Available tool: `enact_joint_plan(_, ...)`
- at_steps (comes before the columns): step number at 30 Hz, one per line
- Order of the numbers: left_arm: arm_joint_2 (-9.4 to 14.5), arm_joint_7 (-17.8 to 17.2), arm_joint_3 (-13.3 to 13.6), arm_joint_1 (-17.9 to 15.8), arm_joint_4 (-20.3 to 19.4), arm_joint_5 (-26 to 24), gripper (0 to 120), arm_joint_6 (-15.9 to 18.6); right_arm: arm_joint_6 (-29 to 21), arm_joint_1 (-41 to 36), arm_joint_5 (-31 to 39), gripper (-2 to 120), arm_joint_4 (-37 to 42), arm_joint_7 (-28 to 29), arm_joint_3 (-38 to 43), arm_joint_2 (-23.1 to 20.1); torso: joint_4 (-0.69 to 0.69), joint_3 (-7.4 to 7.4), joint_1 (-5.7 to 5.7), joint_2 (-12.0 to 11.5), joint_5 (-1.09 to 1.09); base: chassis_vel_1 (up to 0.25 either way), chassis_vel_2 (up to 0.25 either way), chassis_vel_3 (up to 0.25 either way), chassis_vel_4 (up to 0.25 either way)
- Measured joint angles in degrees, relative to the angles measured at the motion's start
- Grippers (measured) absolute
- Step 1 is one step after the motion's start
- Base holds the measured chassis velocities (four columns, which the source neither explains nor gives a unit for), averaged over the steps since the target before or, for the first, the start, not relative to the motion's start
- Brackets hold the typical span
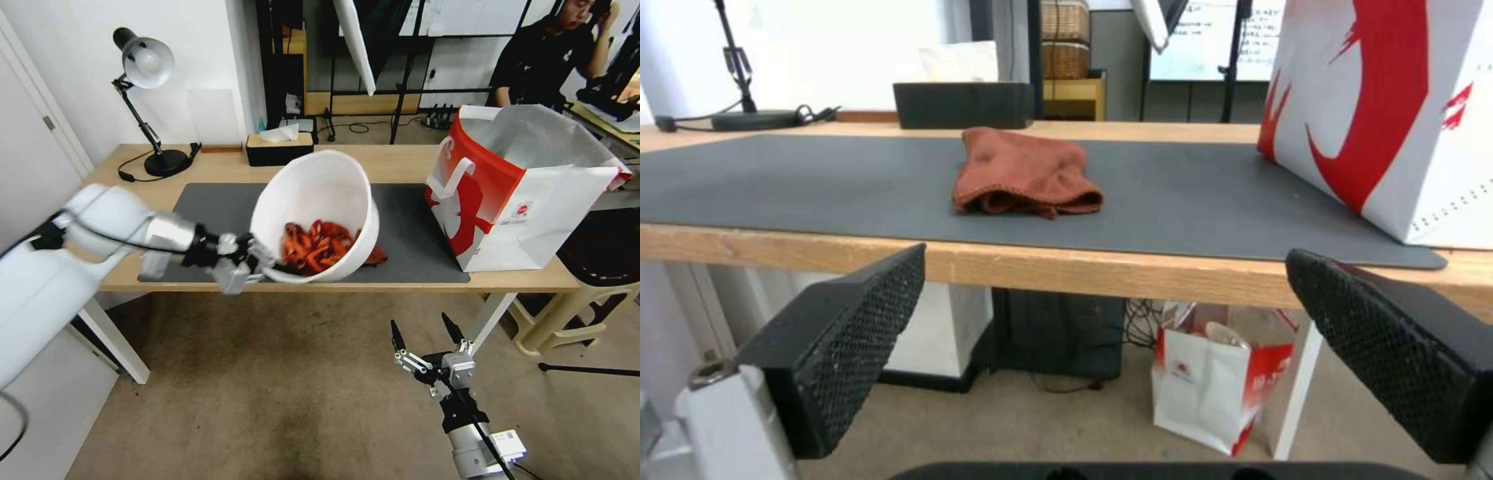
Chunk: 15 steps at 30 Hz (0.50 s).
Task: Sweep shrimp from table into container with towel, then put container into takeout bag.
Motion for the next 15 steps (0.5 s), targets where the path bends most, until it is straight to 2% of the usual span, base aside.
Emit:
enact_joint_plan(3,-4.84,-0.85,3.40,-5.66,5.54,0.41,0,0.08,0.00,-0.18,-0.34,100,-0.01,-0.09,0.40,0.38,0.01,0.00,0.00,0.00,0.01,0.000,0.000,0.000,0.000)
enact_joint_plan(4,-7.63,-0.92,5.19,-9.14,9.27,0.86,0,-0.01,0.00,-0.36,-0.85,100,-0.05,-0.13,0.49,0.78,0.03,0.00,0.00,0.00,0.02,0.000,0.000,0.000,0.000)
enact_joint_plan(5,-7.63,-0.92,5.19,-9.14,9.27,0.86,0,-0.01,0.00,-0.36,-0.85,100,-0.05,-0.13,0.49,0.78,0.03,0.00,0.00,0.00,0.02,0.000,0.000,0.000,0.000)
enact_joint_plan(6,-10.26,-0.95,6.46,-11.87,12.17,1.53,0,-0.14,0.02,-0.59,-1.37,100,-0.11,-0.19,0.48,1.18,0.04,0.00,0.00,0.00,0.02,0.000,0.000,0.000,0.000)
enact_joint_plan(8,-14.05,-0.97,7.84,-14.92,15.68,2.51,0,-0.56,0.09,-0.83,-1.91,100,-0.23,-0.27,0.35,1.64,0.04,0.00,0.00,0.00,0.02,0.000,0.000,0.000,0.000)
enact_joint_plan(9,-16.80,-1.00,8.75,-16.68,18.16,3.37,0,-0.95,0.14,-0.85,-2.21,100,-0.37,-0.34,0.27,1.94,0.02,-0.01,0.00,0.00,0.02,0.000,0.000,0.000,0.000)
enact_joint_plan(10,-16.80,-1.00,8.75,-16.68,18.16,3.37,0,-0.95,0.14,-0.85,-2.21,100,-0.37,-0.34,0.27,1.94,0.02,-0.01,0.00,0.00,0.02,0.000,0.000,0.000,0.000)
enact_joint_plan(12,-20.56,-1.03,10.01,-19.06,21.84,4.73,0,-1.69,0.14,-0.80,-2.51,100,-0.57,-0.41,0.20,2.26,0.01,0.00,0.00,0.00,0.03,0.000,0.000,0.000,0.000)
enact_joint_plan(13,-20.56,-1.03,10.01,-19.06,21.84,4.73,0,-1.69,0.14,-0.80,-2.51,100,-0.57,-0.41,0.20,2.26,0.01,0.00,0.00,0.00,0.03,0.000,0.000,0.000,0.000)
enact_joint_plan(14,-24.85,-1.15,11.17,-21.46,26.03,5.96,0,-2.60,0.15,-0.60,-2.88,100,-0.81,-0.51,-0.03,2.70,-0.02,0.00,0.00,0.00,0.03,0.000,0.000,0.000,0.000)
enact_joint_plan(15,-27.38,-1.35,11.59,-22.88,28.91,6.92,0,-3.34,0.15,-0.53,-3.10,100,-0.97,-0.56,-0.17,2.97,0.00,0.00,0.00,0.00,0.03,0.000,0.000,0.000,0.000)
